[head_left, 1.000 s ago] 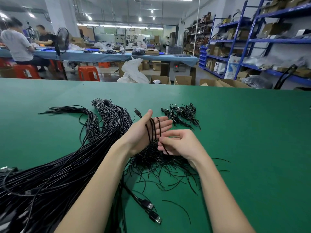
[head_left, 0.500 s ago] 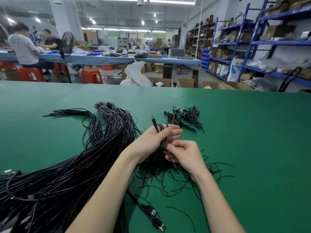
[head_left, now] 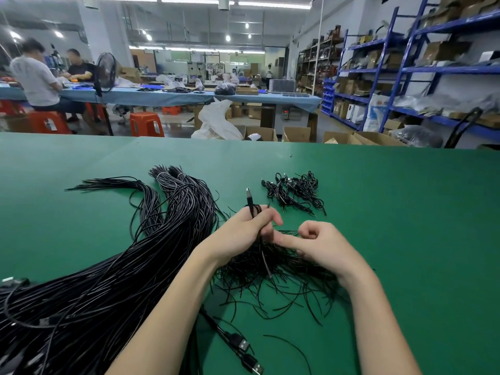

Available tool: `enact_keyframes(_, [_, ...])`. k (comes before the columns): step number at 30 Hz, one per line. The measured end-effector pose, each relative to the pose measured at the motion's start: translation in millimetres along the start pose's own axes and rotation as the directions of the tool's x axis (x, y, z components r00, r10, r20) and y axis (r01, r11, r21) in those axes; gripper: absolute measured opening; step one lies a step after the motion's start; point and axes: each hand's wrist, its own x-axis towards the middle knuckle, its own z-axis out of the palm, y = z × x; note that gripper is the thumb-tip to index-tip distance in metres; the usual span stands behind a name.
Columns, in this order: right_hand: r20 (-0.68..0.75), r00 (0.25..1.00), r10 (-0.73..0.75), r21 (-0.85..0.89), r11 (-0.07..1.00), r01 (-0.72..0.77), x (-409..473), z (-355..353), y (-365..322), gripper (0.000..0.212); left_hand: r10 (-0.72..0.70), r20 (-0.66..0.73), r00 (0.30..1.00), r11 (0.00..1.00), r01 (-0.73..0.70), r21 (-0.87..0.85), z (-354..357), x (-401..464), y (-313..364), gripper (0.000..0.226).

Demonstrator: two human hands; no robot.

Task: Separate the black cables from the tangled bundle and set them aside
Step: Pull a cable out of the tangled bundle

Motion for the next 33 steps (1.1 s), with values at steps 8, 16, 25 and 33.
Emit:
enact_keyframes(8, [0.14,0.951,-0.276,0.162,0.954,0.253,-0.3,18.6,-14.0,0.041,-0.115,0.282,0.952,0.993,0.107,0.044,20.3,-9.0,15.3,0.021])
enact_keyframes(16, [0.008,0.955,-0.296,0.3,0.912,0.28,7.9,30.8,-1.4,0.051,-0.131,0.382,0.915,0.991,0.106,0.084,16.2,-12.6,20.1,0.04])
enact_keyframes(25, [0.01,0.997,-0.082,0.439,0.896,0.069,11.5,33.1,3.4,0.061,-0.062,0.346,0.936,0.996,0.082,-0.044,20.8,-8.7,12.3,0.013])
enact_keyframes(33, [-0.195,0.979,-0.061,0.356,0.926,0.129,18.1,37.3,4.6,0.061,0.013,0.19,0.982,0.996,-0.029,0.079,28.0,-2.2,10.6,0.038])
